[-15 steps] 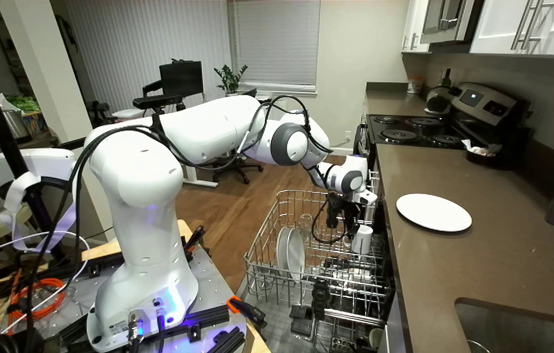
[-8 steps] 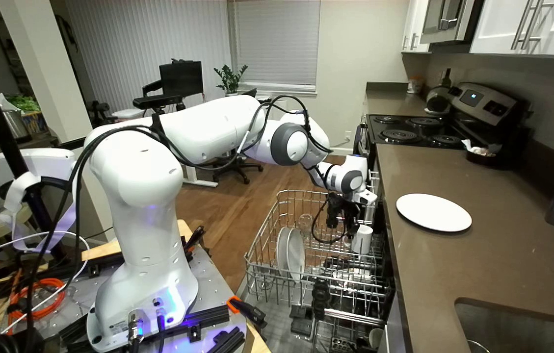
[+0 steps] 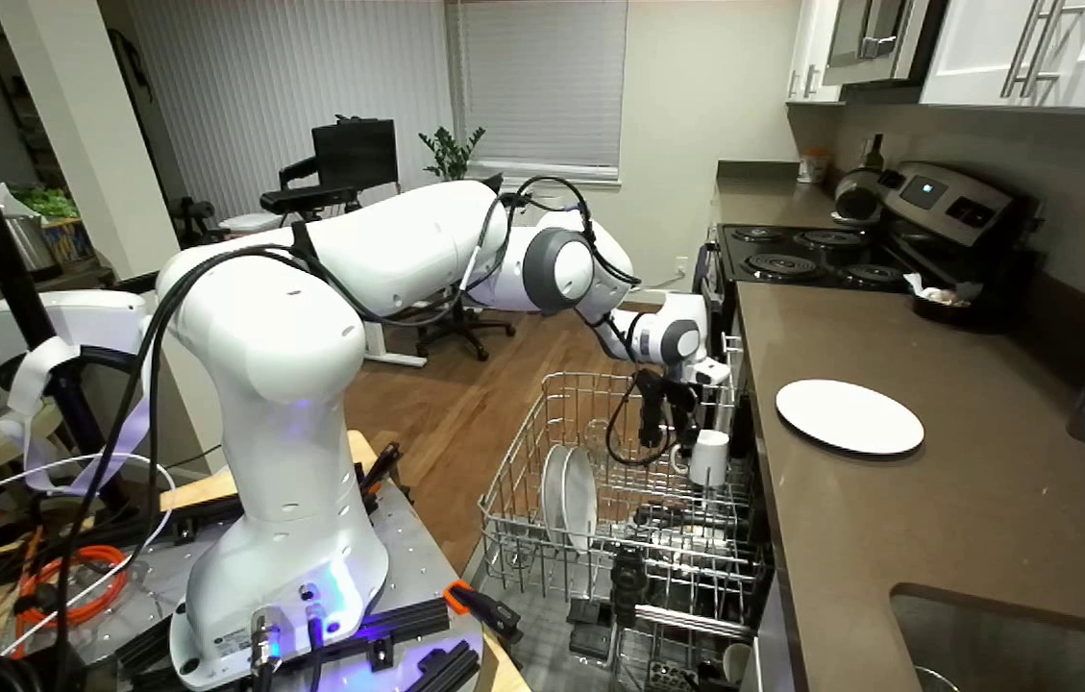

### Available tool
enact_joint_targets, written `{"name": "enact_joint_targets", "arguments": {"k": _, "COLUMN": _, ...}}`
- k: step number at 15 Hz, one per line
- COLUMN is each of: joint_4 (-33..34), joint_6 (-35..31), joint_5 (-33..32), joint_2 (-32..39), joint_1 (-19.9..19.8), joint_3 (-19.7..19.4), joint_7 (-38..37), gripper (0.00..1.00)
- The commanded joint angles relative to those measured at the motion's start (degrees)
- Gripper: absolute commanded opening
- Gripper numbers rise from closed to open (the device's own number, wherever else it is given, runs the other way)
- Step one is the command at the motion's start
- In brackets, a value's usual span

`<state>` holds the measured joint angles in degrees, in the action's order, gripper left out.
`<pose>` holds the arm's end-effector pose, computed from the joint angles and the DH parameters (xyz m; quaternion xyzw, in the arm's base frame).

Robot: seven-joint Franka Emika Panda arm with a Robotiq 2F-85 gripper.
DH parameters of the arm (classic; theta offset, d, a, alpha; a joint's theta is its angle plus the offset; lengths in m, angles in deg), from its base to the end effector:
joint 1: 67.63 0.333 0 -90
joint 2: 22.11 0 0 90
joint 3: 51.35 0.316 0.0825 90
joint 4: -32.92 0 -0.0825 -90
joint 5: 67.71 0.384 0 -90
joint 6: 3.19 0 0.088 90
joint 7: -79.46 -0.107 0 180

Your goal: Move the white cup towards you

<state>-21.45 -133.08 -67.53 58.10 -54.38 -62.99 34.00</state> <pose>0.7364 0.0756 -0.0096 0.9489 -0.2973 0.0127 0.1053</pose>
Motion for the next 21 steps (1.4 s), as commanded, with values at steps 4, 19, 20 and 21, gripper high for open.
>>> {"name": "enact_joint_targets", "arguments": {"k": 4, "joint_4": -7.09, "joint_6": -1.50, "joint_5": -0.01, "joint_2": -6.29, "joint_1": 2.50, "joint_3": -1.65, "joint_7": -1.59, "gripper": 0.09}}
{"name": "enact_joint_targets", "arguments": {"k": 19, "joint_4": -25.51, "joint_6": -8.82, "joint_5": -1.46, "joint_2": -18.34, "joint_1": 4.58, "joint_3": -1.12, "joint_7": -3.02, "gripper": 0.09}}
{"name": "enact_joint_targets", "arguments": {"k": 20, "joint_4": -26.76, "joint_6": -8.87, "joint_5": -1.53, "joint_2": -19.25, "joint_1": 4.83, "joint_3": -1.16, "joint_7": -3.21, "gripper": 0.09}}
{"name": "enact_joint_targets", "arguments": {"k": 21, "joint_4": -27.72, "joint_6": -8.83, "joint_5": -1.61, "joint_2": -19.98, "joint_1": 5.05, "joint_3": -1.17, "joint_7": -3.37, "gripper": 0.09}}
